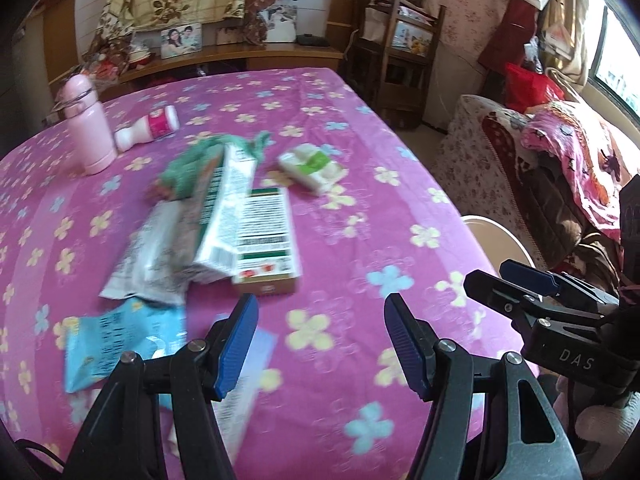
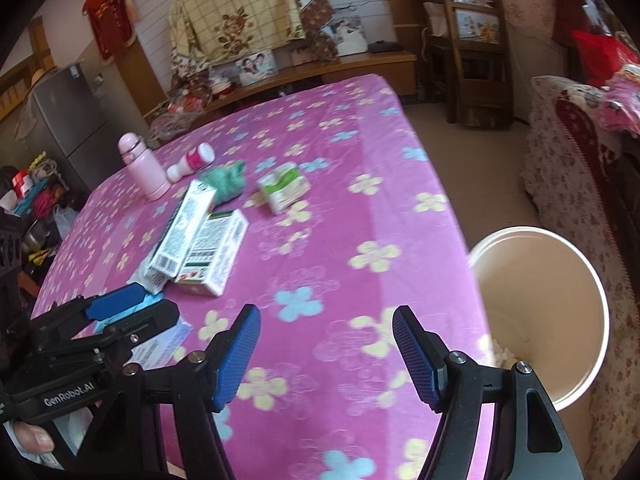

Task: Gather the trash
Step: 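Move both tools back over the table toward the sponge and medicine box, then grasp the white sponge with left tool while right tool grasps the white medicine box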

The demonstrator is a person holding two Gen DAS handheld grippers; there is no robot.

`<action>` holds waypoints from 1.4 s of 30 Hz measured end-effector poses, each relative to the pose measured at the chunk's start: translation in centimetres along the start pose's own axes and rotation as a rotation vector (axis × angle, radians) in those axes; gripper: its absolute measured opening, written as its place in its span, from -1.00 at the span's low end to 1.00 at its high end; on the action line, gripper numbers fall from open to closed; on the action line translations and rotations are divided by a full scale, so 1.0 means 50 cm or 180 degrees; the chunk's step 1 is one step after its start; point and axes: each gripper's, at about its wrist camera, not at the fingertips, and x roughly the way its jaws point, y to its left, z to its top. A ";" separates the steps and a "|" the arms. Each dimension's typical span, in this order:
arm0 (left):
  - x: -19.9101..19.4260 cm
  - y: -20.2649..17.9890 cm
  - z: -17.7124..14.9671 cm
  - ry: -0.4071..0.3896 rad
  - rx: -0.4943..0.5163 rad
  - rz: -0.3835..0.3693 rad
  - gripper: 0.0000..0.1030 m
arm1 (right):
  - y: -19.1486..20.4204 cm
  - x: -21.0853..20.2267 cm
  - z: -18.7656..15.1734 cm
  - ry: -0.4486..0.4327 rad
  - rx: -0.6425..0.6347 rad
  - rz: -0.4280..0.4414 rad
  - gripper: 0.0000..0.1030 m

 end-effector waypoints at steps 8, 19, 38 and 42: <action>-0.041 0.128 -0.037 0.0081 -0.0153 0.0209 0.28 | 0.083 0.044 -0.016 0.0164 -0.0181 0.0185 0.40; -0.064 0.237 -0.146 0.0424 -0.0296 0.0527 0.28 | 0.157 0.080 -0.034 0.0343 -0.0330 0.0405 0.40; -0.045 0.300 -0.157 0.0461 -0.0426 0.0381 -0.20 | 0.315 0.166 -0.055 0.0670 -0.0459 0.0645 0.40; -0.062 0.309 -0.160 0.0407 -0.0390 0.0427 -0.20 | 0.349 0.185 -0.063 0.0708 -0.0539 0.0580 0.41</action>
